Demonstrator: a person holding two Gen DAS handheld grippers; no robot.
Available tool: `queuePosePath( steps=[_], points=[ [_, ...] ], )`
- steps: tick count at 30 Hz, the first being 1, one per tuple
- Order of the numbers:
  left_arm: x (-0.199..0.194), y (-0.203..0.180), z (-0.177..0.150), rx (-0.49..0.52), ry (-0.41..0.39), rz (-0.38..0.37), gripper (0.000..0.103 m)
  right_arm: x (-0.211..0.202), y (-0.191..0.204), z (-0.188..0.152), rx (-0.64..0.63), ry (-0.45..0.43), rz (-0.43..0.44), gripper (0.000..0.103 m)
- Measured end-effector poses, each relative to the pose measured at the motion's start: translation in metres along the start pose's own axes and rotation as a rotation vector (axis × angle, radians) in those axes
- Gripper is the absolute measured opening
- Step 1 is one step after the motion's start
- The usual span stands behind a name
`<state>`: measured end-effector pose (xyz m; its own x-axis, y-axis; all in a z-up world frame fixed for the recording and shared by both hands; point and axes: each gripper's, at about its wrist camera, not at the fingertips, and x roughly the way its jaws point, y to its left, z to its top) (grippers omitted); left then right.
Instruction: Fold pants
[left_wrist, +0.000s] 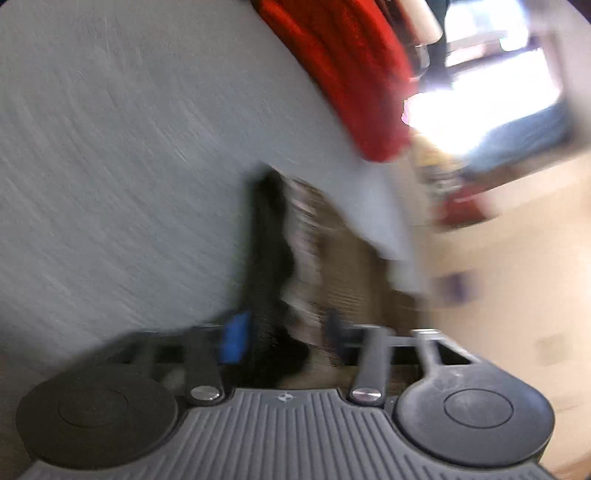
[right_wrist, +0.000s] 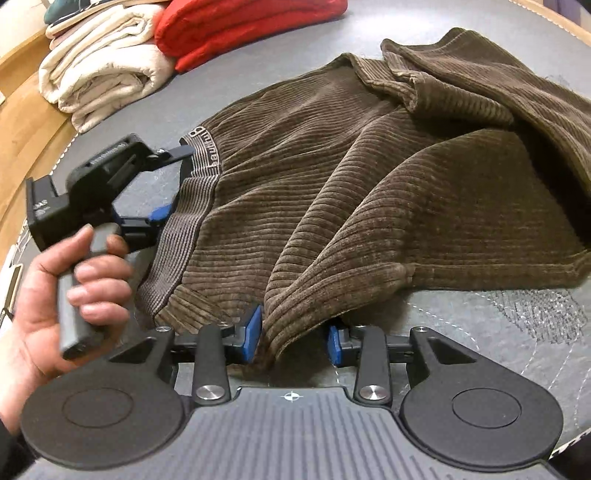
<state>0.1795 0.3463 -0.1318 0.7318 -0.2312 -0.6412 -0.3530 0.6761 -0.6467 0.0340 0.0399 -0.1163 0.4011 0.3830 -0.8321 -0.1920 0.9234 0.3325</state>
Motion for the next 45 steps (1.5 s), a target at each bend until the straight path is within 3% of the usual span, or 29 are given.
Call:
queuePosePath(
  steps=[1, 2, 4, 7, 11, 19, 20, 22, 25, 27, 30, 32, 33, 34, 36, 38, 39, 41, 43, 45],
  points=[
    [-0.003, -0.008, 0.000, 0.095, -0.019, 0.080, 0.037, 0.000, 0.000, 0.000, -0.003, 0.000, -0.003, 0.038],
    [-0.001, -0.013, -0.002, 0.125, -0.010, 0.069, 0.039, 0.000, -0.001, 0.000, -0.005, 0.000, -0.006, 0.038],
    [0.014, -0.011, -0.004, 0.046, 0.074, -0.054, 0.042, 0.000, -0.002, 0.002, -0.007, 0.005, -0.009, 0.038],
    [0.024, -0.004, -0.003, -0.030, 0.096, -0.118, 0.043, 0.002, 0.000, 0.002, -0.017, 0.015, -0.021, 0.038],
    [0.035, 0.021, 0.001, -0.257, 0.146, -0.269, 0.043, 0.002, 0.004, 0.002, -0.032, 0.019, -0.031, 0.038],
    [0.036, 0.063, 0.005, -0.562, 0.104, -0.356, 0.043, 0.004, 0.004, 0.005, -0.025, 0.019, -0.033, 0.038],
    [0.035, 0.066, 0.006, -0.584, 0.097, -0.373, 0.047, 0.004, 0.004, 0.005, -0.024, 0.019, -0.034, 0.038],
    [0.037, 0.061, 0.008, -0.540, 0.100, -0.375, 0.053, 0.005, 0.004, 0.004, -0.024, 0.024, -0.034, 0.038],
    [0.040, 0.034, 0.011, -0.355, 0.115, -0.293, 0.060, 0.007, 0.003, 0.005, -0.031, 0.030, -0.036, 0.038],
    [0.043, 0.005, 0.014, -0.157, 0.124, -0.221, 0.073, 0.008, 0.004, 0.006, -0.028, 0.032, -0.037, 0.038],
    [0.047, -0.036, 0.003, 0.123, 0.098, -0.131, 0.084, 0.009, 0.005, 0.007, -0.032, 0.037, -0.041, 0.038],
    [0.050, -0.053, -0.007, 0.261, 0.077, -0.070, 0.080, 0.009, 0.006, 0.008, -0.038, 0.041, -0.047, 0.038],
    [0.050, -0.058, -0.009, 0.312, 0.062, -0.031, 0.058, 0.009, 0.006, 0.008, -0.040, 0.042, -0.048, 0.038],
    [0.051, -0.060, -0.009, 0.346, 0.049, 0.014, 0.047, 0.010, 0.007, 0.008, -0.042, 0.043, -0.052, 0.038],
    [0.046, -0.049, -0.010, 0.291, 0.056, -0.015, 0.033, 0.011, 0.009, 0.008, -0.054, 0.046, -0.070, 0.038],
    [0.028, -0.043, -0.010, 0.265, 0.036, -0.047, 0.029, 0.011, 0.011, 0.006, -0.071, 0.043, -0.083, 0.019],
    [0.020, -0.046, -0.010, 0.288, 0.004, -0.045, 0.027, 0.010, 0.012, 0.006, -0.082, 0.040, -0.077, 0.017],
    [-0.004, -0.053, -0.016, 0.313, -0.078, -0.004, 0.025, 0.005, 0.021, 0.004, -0.127, 0.015, -0.068, 0.011],
    [-0.029, -0.048, -0.014, 0.247, -0.127, 0.007, 0.023, 0.000, 0.030, 0.001, -0.186, -0.003, -0.040, 0.009],
    [-0.056, -0.043, -0.013, 0.233, -0.171, 0.067, 0.023, -0.007, 0.042, -0.002, -0.252, -0.018, -0.012, 0.009]
  ],
)
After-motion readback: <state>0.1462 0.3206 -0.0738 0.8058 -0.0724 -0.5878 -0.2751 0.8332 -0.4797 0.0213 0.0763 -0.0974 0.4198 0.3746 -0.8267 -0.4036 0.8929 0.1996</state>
